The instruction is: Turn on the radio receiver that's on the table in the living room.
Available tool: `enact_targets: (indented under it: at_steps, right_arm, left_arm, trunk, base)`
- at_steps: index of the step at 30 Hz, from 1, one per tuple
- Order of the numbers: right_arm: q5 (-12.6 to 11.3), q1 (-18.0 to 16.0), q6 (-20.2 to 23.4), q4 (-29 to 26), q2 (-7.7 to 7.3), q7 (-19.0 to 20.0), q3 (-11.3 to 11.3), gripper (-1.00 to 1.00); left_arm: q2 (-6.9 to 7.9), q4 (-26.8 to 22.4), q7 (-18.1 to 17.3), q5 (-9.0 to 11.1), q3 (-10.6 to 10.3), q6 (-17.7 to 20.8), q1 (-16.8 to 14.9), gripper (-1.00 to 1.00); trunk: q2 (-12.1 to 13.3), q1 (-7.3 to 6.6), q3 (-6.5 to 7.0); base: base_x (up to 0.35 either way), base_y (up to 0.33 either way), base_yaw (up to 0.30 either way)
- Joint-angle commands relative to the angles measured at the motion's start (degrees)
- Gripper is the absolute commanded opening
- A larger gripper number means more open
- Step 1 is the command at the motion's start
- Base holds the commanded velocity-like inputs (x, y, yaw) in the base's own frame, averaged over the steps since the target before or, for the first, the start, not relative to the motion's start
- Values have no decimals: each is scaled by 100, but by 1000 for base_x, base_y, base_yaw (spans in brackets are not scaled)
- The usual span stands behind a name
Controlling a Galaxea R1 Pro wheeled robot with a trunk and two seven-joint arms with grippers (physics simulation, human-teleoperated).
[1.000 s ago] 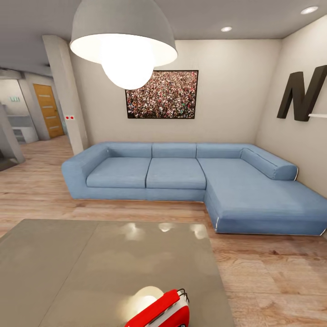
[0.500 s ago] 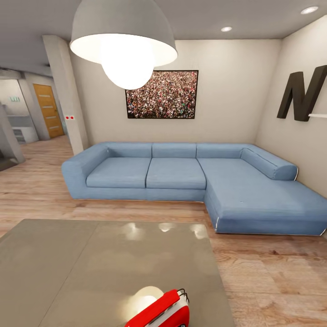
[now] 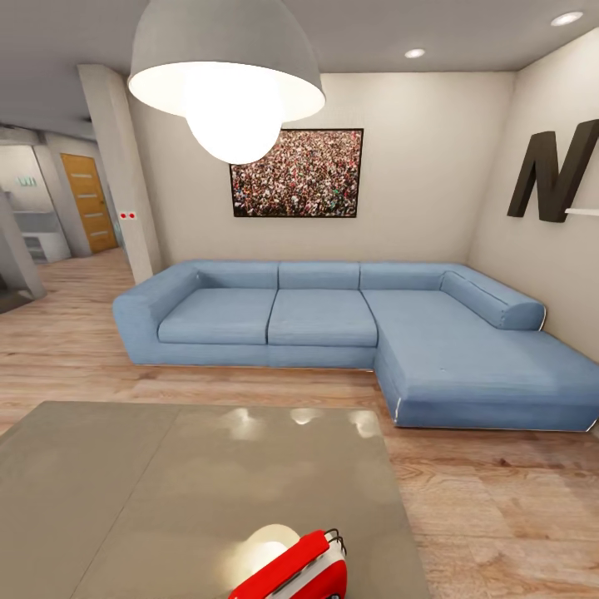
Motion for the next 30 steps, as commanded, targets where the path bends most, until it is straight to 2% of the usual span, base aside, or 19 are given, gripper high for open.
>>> enact_targets:
  at_steps: [1,8,23,25,27,30]
  right_arm:
    - [-1,-1,0,0,0,2,0,100]
    - [0,-2,0,0,0,3,0,100]
    - [9,-1,0,-34,-9,5,-8,100]
    - [9,-1,0,-46,-9,2,-9,100]
    - [10,-3,0,-57,-9,5,-9,100]
    - [10,-1,0,-60,-9,4,-9,100]
  left_arm:
    - [0,-14,-2,0,0,2,1,100]
    - [0,-93,3,-3,0,4,3,100]
    - [93,-1812,31,-14,0,90,-2,100]
    - [95,-2053,32,-11,-4,174,-2,100]
    - [96,-2541,27,-3,-9,579,-3,100]
    - [91,-2950,25,2,-18,847,-2,100]
  trunk:
    - [0,0,0]
    - [0,0,0]
    - [0,0,0]
    - [0,0,0]
    - [0,0,0]
    - [0,0,0]
  base:
    - [0,0,0]
    - [0,0,0]
    - [0,0,0]
    - [0,0,0]
    - [0,0,0]
    - [0,0,0]
